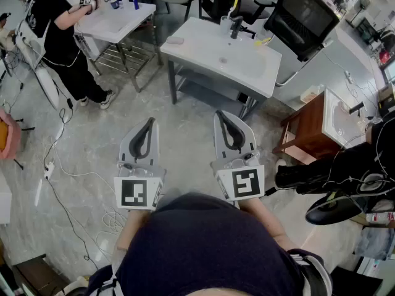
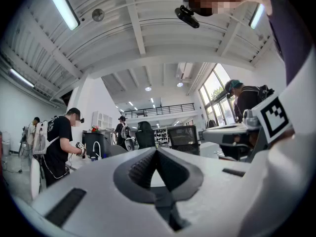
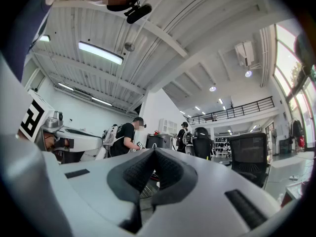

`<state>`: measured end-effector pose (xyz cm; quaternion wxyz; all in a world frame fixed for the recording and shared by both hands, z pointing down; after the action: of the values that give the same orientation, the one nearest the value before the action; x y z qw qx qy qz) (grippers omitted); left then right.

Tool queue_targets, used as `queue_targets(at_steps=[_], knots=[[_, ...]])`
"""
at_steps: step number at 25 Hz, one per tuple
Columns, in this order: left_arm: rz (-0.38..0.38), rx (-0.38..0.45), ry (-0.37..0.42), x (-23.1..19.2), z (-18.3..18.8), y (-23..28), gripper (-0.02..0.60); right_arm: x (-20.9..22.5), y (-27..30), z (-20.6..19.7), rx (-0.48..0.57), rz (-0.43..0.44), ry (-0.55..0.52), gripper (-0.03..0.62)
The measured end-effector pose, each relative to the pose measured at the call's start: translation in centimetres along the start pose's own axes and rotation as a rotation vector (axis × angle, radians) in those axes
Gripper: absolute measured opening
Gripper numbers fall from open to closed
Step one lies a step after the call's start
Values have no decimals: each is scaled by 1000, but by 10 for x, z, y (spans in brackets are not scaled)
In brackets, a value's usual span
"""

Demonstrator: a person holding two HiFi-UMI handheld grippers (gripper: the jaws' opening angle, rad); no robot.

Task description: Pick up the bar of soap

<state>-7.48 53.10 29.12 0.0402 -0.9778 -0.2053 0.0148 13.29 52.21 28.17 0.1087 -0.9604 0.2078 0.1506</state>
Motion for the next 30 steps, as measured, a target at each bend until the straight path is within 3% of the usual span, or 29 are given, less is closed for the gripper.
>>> queue_targets(at_steps=[4,6,10,15,16,18,30], knots=[[1,-1,-15,17,5,-16,-5,-3,-15,16,27,-6,-9,15],[-3,-4,-41,23,6,-22,-5,-6,-24,12,14,-11,-5,15],[-24,24,-16,30,4,-27,-5,-9,-35,-1,-11,-24,26,17],[-35,3,-37,33,-6,-22,-5,-7,-33,-13,-38,13,48,21],[-37,1,-42,32,-8,-18,-5,-7,-30,-15,-37,22,50,50],[-42,2,-47,29,-11,-9,-5,-5,-22,-19,-38,35,55,89],[-56,63,-41,-56,-2,97,-5,4,107,-34,-16,44,35,131]])
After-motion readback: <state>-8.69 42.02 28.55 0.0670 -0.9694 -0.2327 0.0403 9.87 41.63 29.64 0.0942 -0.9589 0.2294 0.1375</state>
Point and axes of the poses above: the fingertips, and each gripper's own axes: y forward along the fingers, x to its right, z out of its top, the point moved 8 cm from there along -y, backward along the fingers, and after that the axes turned 10 degrees about -y, right-handed, at the moved point
